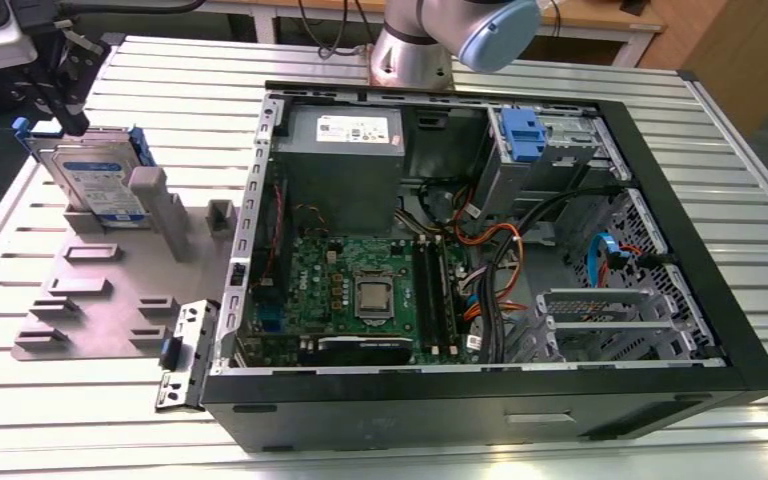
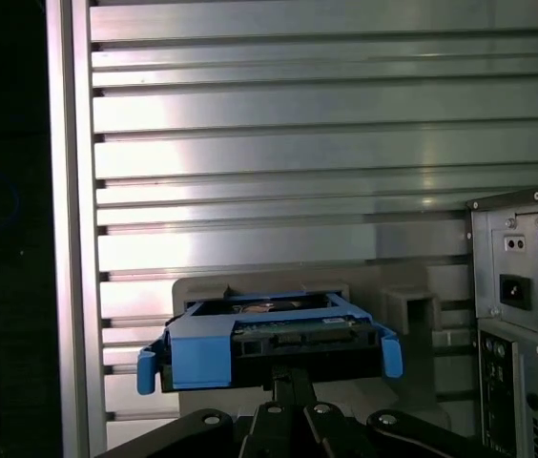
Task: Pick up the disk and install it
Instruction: 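Reach for the disk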
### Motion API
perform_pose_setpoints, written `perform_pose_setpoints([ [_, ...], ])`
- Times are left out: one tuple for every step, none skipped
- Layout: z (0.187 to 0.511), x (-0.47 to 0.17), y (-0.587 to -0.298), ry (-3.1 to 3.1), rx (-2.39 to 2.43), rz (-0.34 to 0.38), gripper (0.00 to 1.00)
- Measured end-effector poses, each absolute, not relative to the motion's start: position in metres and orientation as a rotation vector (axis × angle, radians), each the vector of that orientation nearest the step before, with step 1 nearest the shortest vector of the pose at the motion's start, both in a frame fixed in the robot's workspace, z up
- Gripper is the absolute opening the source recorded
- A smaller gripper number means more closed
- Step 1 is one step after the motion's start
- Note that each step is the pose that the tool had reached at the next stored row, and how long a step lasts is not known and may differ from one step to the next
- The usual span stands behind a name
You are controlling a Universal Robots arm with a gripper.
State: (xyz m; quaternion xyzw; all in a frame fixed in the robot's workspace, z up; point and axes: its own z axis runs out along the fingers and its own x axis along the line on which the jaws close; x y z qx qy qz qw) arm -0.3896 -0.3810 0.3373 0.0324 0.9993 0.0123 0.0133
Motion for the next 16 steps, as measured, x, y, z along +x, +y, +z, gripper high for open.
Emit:
perform_pose_setpoints([
  [0.3373,-0.3896,-0.381,3.113,0.101,0.038,0.11],
  [0.3373,-0.3897,-0.381,3.114,0.101,0.038,0.11],
  [0.3371,-0.3897,-0.3809,3.116,0.101,0.038,0.11],
  [0.3371,-0.3897,-0.3809,3.119,0.101,0.038,0.11],
  [0.3372,-0.3897,-0.3809,3.119,0.101,0.038,0.11],
  [0.3372,-0.3897,-0.381,3.12,0.101,0.038,0.11],
  [0.3373,-0.3897,-0.381,3.121,0.101,0.038,0.11],
  [0.3372,-0.3897,-0.3809,3.121,0.101,0.038,0.11],
  [0.3372,-0.3897,-0.3809,3.121,0.101,0.038,0.11],
  [0.3372,-0.3897,-0.3809,3.122,0.101,0.038,0.11],
  [0.3372,-0.3896,-0.381,3.122,0.101,0.038,0.11],
  [0.3372,-0.3896,-0.3809,3.122,0.099,0.038,0.11],
  [0.3371,-0.3896,-0.3809,3.122,0.094,0.038,0.11],
  [0.3371,-0.3896,-0.3809,3.122,0.087,0.038,0.11],
  [0.337,-0.3896,-0.3809,3.123,0.079,0.038,0.11],
  [0.3369,-0.3896,-0.3809,3.123,0.07,0.038,0.11],
])
